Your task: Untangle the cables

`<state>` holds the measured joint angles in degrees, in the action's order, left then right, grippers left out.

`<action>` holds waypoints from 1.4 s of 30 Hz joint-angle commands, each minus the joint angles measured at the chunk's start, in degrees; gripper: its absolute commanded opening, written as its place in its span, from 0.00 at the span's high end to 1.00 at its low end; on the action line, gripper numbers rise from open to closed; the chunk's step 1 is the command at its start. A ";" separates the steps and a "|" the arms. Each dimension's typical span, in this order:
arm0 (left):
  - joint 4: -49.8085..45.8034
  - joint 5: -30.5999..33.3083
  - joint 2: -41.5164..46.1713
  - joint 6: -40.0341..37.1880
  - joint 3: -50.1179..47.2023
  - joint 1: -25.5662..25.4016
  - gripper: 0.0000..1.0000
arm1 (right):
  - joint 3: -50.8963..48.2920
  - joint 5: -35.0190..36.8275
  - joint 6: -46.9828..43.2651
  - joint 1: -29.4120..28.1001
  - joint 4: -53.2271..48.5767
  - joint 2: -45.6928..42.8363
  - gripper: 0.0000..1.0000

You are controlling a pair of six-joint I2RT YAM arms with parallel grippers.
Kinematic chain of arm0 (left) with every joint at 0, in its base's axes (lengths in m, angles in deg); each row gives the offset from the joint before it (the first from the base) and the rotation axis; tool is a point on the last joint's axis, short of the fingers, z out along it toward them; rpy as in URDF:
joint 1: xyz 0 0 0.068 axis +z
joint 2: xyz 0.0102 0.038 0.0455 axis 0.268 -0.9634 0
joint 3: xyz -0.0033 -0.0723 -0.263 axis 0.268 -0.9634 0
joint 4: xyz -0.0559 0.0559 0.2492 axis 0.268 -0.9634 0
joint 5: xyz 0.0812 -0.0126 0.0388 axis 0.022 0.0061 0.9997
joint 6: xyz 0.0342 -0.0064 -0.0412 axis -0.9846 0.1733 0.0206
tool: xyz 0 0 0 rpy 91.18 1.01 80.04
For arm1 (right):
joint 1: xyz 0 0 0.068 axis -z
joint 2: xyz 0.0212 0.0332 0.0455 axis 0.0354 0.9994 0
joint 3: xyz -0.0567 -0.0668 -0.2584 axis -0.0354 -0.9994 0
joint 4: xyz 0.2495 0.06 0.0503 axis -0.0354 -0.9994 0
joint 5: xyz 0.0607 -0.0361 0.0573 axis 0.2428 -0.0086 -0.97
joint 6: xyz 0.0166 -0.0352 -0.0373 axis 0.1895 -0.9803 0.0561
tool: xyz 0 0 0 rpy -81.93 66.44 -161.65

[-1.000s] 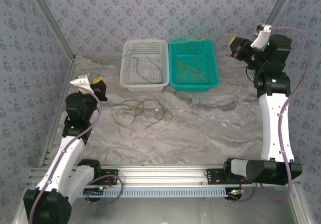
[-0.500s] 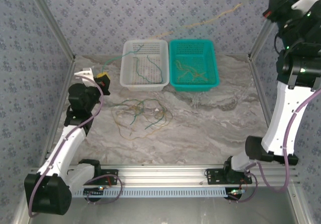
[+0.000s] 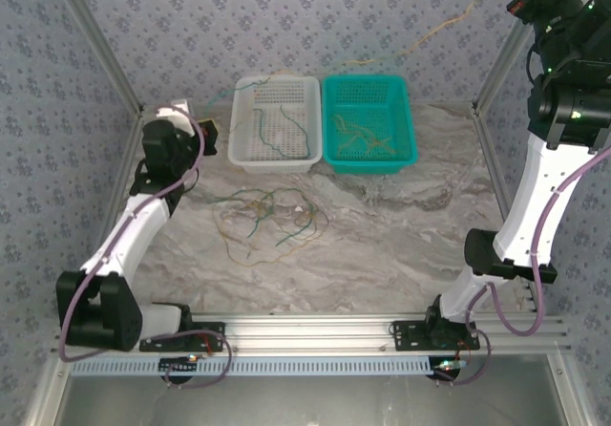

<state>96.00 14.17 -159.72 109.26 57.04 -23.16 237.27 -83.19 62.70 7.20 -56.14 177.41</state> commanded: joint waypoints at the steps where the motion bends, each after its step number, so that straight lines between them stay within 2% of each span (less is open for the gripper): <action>1: -4.49 -0.14 -4.41 -1.13 4.78 -0.82 1.00 | -0.03 3.53 -0.44 1.32 -1.84 -1.62 1.00; 4: -8.77 -1.31 -9.96 -1.88 9.68 -1.14 1.00 | -0.01 4.67 0.59 4.35 -1.66 -3.55 1.00; 7: -14.16 2.66 -15.49 -4.05 15.15 -2.55 1.00 | 0.37 6.97 -0.84 5.75 -1.17 -5.72 1.00; 12: -26.93 7.99 -26.49 -7.37 27.74 -5.63 1.00 | 1.29 6.97 -1.36 7.01 -0.09 -7.34 1.00; 16: -28.83 10.36 -30.87 -6.04 31.03 -6.88 1.00 | 3.03 5.98 -1.17 7.20 0.26 -6.77 1.00; 22: -38.91 21.33 -38.46 -6.23 39.97 -8.53 1.00 | 3.17 3.33 -0.36 7.23 1.75 -6.47 1.00; 26: -37.64 21.65 -39.01 -7.71 40.52 -9.75 1.00 | 3.03 -3.42 -0.08 6.79 3.13 -5.08 1.00; 28: -36.37 21.40 -38.09 -7.90 39.65 -10.41 1.00 | 2.98 -7.88 -1.22 4.85 3.11 -4.07 1.00; 32: -26.48 20.79 -30.40 -9.75 31.54 -12.84 1.00 | -3.44 -13.88 -12.22 -6.45 0.78 -4.33 1.00; 35: -21.97 18.55 -24.03 -9.79 27.30 -14.29 1.00 | -13.96 -10.56 -19.52 -16.50 0.30 -6.22 1.00; 37: -18.82 17.00 -19.99 -9.92 24.38 -15.24 1.00 | -23.23 -5.61 -22.49 -21.53 2.50 -8.46 1.00; 39: -17.01 16.28 -17.09 -10.16 22.71 -16.29 1.00 | -31.48 -3.08 -21.30 -22.84 5.81 -10.59 1.00; 42: -16.75 13.67 -14.67 -10.65 22.33 -17.06 1.00 | -41.89 -3.86 -20.00 -23.05 10.12 -11.41 1.00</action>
<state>74.69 30.69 -176.88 99.91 79.74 -39.86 199.96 -89.42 44.67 -15.96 -51.13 168.69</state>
